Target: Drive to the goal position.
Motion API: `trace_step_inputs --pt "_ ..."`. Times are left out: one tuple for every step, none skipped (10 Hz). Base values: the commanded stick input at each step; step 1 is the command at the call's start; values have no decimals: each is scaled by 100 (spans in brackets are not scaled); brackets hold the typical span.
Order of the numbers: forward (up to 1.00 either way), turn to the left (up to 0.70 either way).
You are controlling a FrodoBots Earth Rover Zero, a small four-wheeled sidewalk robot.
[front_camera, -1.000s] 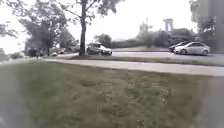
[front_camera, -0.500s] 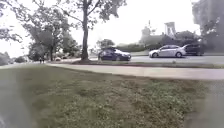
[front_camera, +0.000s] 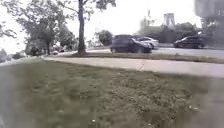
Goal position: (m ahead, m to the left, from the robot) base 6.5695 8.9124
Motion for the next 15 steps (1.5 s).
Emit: trace_step_inputs --pt "70 0" --pt "70 0" --pt "70 0" --pt "70 0" --pt "70 0" --pt "70 0" --pt "70 0" --pt "70 12" --pt "70 29" --pt "70 35" --pt "70 35" --pt "70 35" --pt "70 35" --pt "70 35" --pt "70 21"
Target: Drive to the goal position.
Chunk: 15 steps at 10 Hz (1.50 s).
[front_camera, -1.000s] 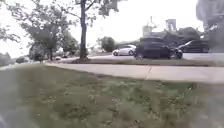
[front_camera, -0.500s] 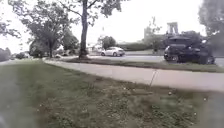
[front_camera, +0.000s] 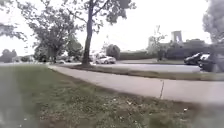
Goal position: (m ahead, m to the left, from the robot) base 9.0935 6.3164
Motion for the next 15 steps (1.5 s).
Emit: trace_step_inputs --pt "70 0" --pt "70 0" --pt "70 0" --pt "70 0" --pt "70 0" --pt "70 0" --pt "70 0" --pt "70 0" --pt "70 0" --pt "70 0" --pt "70 0" --pt "70 0" --pt "70 0" --pt "70 0" --pt "70 0"
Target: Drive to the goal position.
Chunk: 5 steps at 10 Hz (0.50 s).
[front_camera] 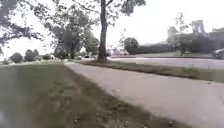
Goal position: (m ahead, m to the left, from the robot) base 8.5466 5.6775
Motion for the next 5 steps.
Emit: trace_step_inputs --pt "70 0" --pt "70 0" --pt "70 0" --pt "70 0" --pt "70 0"
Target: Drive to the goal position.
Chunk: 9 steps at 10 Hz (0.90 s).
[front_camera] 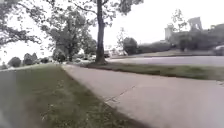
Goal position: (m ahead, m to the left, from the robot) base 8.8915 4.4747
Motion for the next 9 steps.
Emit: trace_step_inputs --pt "70 0" --pt "70 0" --pt "70 0" --pt "70 11" --pt "70 35" --pt "70 35" --pt "70 23" --pt "70 0" --pt "70 0"
